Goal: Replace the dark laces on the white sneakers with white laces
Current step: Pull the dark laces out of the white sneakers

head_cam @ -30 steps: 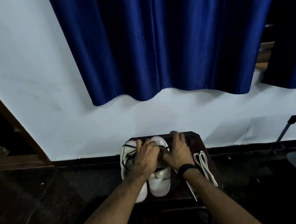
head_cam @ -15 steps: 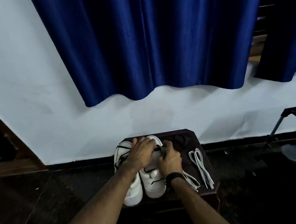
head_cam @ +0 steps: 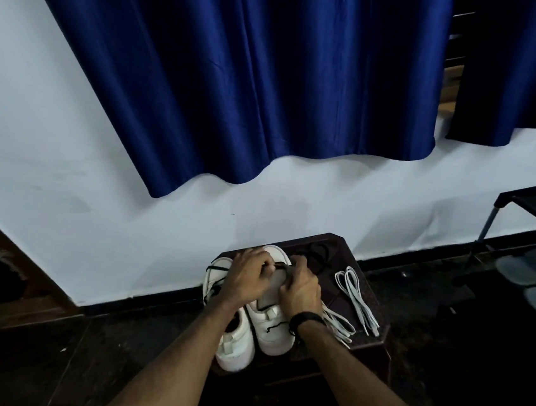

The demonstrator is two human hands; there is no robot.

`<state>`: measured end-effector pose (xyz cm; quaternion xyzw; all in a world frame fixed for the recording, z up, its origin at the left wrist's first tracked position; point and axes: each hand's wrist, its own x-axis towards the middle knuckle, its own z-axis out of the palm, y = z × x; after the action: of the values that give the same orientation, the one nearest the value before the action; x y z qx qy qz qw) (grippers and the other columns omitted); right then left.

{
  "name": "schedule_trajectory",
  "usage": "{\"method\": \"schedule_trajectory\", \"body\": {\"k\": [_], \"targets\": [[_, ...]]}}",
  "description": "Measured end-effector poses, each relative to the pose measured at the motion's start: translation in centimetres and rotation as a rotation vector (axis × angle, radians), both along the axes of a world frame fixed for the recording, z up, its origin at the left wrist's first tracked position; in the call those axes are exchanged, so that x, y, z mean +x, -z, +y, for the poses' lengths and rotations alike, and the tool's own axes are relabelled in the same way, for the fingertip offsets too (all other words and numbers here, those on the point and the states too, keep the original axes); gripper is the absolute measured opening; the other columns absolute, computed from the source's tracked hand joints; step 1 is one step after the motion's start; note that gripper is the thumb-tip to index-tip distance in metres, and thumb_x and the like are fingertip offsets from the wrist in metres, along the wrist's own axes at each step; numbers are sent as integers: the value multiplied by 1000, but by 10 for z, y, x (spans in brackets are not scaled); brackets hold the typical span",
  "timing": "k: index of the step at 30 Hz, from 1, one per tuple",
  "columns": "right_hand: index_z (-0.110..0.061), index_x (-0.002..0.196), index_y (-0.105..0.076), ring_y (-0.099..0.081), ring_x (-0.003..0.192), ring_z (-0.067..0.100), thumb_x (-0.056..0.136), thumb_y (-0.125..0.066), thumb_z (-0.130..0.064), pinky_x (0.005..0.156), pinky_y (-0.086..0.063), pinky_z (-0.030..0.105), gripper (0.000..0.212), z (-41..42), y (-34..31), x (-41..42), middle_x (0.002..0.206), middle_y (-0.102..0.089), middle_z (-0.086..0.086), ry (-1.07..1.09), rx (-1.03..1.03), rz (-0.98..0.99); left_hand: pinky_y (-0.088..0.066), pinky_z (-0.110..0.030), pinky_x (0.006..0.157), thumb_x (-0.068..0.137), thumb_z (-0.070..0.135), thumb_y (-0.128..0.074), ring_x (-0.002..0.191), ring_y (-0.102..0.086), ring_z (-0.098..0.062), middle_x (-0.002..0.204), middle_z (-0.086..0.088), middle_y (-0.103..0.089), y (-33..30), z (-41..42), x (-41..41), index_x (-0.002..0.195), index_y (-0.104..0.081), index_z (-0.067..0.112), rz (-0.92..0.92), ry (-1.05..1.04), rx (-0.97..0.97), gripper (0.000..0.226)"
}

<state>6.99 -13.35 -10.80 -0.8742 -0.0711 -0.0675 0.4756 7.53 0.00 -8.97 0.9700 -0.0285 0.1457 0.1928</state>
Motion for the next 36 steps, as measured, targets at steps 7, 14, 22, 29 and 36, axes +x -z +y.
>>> {"method": "schedule_trajectory", "body": {"k": [7,14,22,29,36], "targets": [[-10,115,-48,-59,99,40,86,-51,-16,73,-42,41,30,0,-4,-2,105,-64,18,-31,-35,24,-40,-37,94,86,42,-61,102,-58,-18,94,4,-72,-9,-7,7,90,-73,25,270,-96,113,21],[-10,105,-47,-58,94,41,83,-47,-10,65,-31,35,22,-7,3,2,101,-63,17,13,-29,40,-39,-22,60,92,15,-61,62,-49,-15,56,4,-59,-24,-10,6,66,-67,12,221,-278,-898,27],[-12,116,-51,-58,98,40,85,-48,-10,71,-41,40,31,2,-1,-3,108,-61,16,-2,-109,0,-37,-20,55,93,9,-55,62,-51,-12,62,5,-63,-54,-2,7,69,-64,14,227,-231,-1147,26],[-10,112,-52,-58,98,40,84,-48,-10,72,-41,41,28,6,1,-3,105,-63,17,24,-78,-17,-40,-36,96,77,43,-67,117,-51,-25,116,0,-60,-32,17,-5,109,-68,24,228,-523,53,38],[-11,112,-52,-59,98,39,84,-53,-15,72,-42,39,28,6,4,0,106,-65,15,17,-76,-11,-51,-33,75,78,45,-54,95,-64,-26,98,-4,-68,-15,-15,4,98,-74,22,186,-92,300,36]]}}
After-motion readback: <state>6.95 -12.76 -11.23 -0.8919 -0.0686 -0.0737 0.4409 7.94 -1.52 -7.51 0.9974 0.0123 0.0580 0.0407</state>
